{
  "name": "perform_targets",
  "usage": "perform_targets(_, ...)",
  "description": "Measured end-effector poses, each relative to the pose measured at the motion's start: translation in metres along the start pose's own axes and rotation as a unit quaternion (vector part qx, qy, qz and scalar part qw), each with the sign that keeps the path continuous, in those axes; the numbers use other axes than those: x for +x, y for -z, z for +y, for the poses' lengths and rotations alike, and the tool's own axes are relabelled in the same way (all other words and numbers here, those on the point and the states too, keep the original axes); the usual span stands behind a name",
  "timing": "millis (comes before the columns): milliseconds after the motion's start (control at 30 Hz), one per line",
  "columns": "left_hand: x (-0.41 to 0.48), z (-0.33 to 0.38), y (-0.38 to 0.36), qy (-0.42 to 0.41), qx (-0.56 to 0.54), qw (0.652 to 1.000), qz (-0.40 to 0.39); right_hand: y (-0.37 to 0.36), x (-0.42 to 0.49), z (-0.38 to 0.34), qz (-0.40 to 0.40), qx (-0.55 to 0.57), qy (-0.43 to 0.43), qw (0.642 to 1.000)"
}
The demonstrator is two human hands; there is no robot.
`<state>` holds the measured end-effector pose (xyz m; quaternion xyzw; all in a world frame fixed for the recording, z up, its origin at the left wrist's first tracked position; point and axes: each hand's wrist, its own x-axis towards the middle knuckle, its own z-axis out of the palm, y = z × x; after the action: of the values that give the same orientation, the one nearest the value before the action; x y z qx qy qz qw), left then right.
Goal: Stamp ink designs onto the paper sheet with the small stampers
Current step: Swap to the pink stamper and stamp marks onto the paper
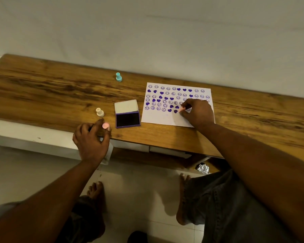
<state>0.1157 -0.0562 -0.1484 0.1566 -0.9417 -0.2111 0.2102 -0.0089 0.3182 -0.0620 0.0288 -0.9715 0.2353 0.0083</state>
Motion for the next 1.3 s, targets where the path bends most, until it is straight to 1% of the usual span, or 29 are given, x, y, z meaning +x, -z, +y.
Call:
perform_targets(33, 0.0, 0.0, 0.001, 0.001, -0.004, 1.0, 0.0, 0.0, 0.0, -0.001, 0.009, 0.036, -0.015, 0.999)
perform_targets(100, 0.0, 0.001, 0.001, 0.002, -0.01, 1.0, 0.0, 0.004, 0.003, -0.005, 0.074, 0.11, -0.049, 0.99)
perform_targets(167, -0.001, 0.001, 0.001, 0.004, -0.013, 1.0, -0.002, 0.011, 0.008, -0.009, 0.146, 0.185, -0.078, 0.969)
perform_targets(200, -0.001, 0.001, 0.0, 0.005, -0.012, 1.0, -0.002, 0.015, 0.01, -0.011, 0.162, 0.223, -0.094, 0.957)
perform_targets(267, -0.001, 0.002, 0.001, 0.005, -0.013, 1.0, -0.004, 0.021, 0.015, -0.014, 0.16, 0.307, -0.131, 0.929)
perform_targets(333, -0.001, 0.001, 0.001, 0.002, -0.014, 1.0, -0.001, 0.024, 0.019, -0.017, 0.138, 0.388, -0.169, 0.895)
perform_targets(367, -0.001, 0.001, 0.002, 0.0, -0.015, 1.0, 0.002, 0.024, 0.02, -0.021, 0.127, 0.409, -0.178, 0.886)
perform_targets(433, -0.001, 0.0, 0.002, 0.002, -0.016, 1.0, 0.006, 0.016, 0.022, -0.034, 0.104, 0.408, -0.172, 0.89)
perform_targets(533, -0.001, 0.003, 0.003, 0.007, -0.02, 1.0, 0.0, -0.001, 0.019, -0.062, 0.068, 0.369, -0.122, 0.919)
perform_targets(600, -0.001, 0.004, 0.005, 0.013, -0.021, 1.0, 0.002, -0.013, 0.015, -0.089, 0.031, 0.353, -0.063, 0.933)
perform_targets(733, 0.001, 0.004, 0.007, 0.023, -0.023, 0.999, 0.008, -0.047, 0.003, -0.145, -0.058, 0.301, 0.089, 0.948)
perform_targets(833, 0.002, 0.003, 0.004, 0.029, -0.032, 0.999, 0.002, -0.07, -0.009, -0.174, -0.104, 0.24, 0.175, 0.949)
perform_targets(900, 0.003, 0.0, 0.002, 0.028, -0.035, 0.999, -0.003, -0.083, -0.015, -0.186, -0.12, 0.211, 0.219, 0.945)
perform_targets(1000, 0.004, -0.006, 0.002, 0.031, -0.041, 0.999, -0.015, -0.097, -0.02, -0.197, -0.134, 0.196, 0.244, 0.94)
perform_targets(1300, 0.005, -0.009, 0.0, 0.038, -0.081, 0.996, -0.005, -0.114, -0.02, -0.201, -0.12, 0.166, 0.225, 0.953)
